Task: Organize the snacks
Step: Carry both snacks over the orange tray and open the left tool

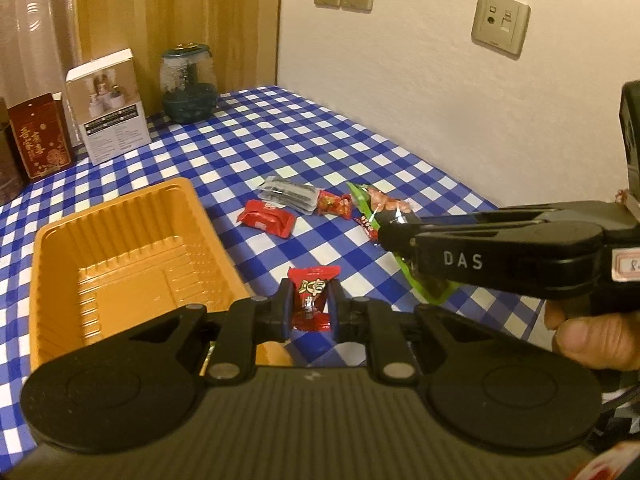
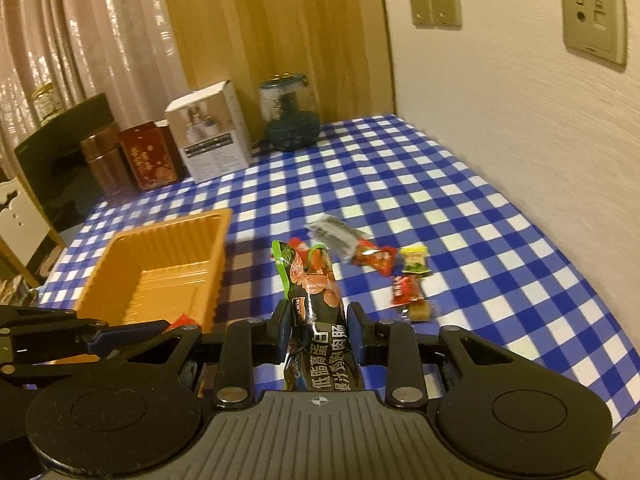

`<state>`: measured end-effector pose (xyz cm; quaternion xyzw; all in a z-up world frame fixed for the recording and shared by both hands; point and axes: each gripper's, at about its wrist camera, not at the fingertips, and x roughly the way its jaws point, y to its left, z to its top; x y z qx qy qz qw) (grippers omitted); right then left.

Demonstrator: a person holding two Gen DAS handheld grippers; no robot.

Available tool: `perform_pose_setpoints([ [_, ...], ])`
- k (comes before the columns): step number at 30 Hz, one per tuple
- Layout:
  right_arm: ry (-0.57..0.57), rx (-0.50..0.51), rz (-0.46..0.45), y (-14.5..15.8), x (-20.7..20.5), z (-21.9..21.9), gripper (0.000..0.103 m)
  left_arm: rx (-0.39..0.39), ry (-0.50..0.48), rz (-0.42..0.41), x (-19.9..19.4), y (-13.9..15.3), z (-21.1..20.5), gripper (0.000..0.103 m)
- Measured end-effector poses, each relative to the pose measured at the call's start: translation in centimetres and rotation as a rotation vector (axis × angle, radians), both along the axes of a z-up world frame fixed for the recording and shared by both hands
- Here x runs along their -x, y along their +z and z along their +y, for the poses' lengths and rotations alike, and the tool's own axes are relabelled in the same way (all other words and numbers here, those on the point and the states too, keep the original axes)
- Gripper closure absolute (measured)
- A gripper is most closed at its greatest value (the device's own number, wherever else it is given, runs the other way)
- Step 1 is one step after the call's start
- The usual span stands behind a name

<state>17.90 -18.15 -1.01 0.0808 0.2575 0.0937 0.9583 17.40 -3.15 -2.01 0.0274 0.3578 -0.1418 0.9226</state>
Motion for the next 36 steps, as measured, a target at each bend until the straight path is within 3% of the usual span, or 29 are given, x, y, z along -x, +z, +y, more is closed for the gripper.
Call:
perform_pose_setpoints([
  [21, 0.199, -0.009, -0.008, 0.2, 3.9, 7.7, 0.073, -0.046, 0.162, 0.021, 6.6, 1.4, 8.0, 0.087],
  [36, 0.254, 0.039, 0.005, -0.6, 2.7, 10.6, 0.073, -0.031, 0.237, 0.026, 5.3, 0.6, 10.9, 0.087],
])
